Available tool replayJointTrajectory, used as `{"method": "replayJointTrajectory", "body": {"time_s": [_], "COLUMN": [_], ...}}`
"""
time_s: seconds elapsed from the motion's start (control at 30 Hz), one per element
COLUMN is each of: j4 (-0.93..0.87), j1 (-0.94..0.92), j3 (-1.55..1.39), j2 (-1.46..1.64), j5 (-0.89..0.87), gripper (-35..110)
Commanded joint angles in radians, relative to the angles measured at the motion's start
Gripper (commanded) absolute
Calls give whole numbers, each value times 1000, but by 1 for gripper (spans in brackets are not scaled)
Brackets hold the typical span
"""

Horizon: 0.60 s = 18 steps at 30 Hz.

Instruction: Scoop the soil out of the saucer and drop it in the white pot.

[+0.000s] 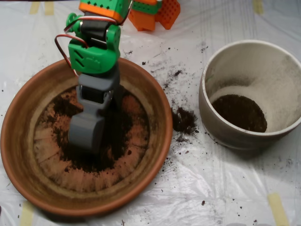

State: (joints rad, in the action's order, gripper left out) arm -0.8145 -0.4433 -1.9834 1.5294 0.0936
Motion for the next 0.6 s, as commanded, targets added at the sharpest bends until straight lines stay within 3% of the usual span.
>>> {"method": "replayJointTrajectory", "body": {"time_s": [0.0, 0.1, 0.57], "j4": [-37, -141, -216], "j1": [-23, -38, -44], "j3": [110, 184, 489], "j2": [2, -51, -299], "j5": [-11, -26, -17], "gripper": [41, 42, 44]}}
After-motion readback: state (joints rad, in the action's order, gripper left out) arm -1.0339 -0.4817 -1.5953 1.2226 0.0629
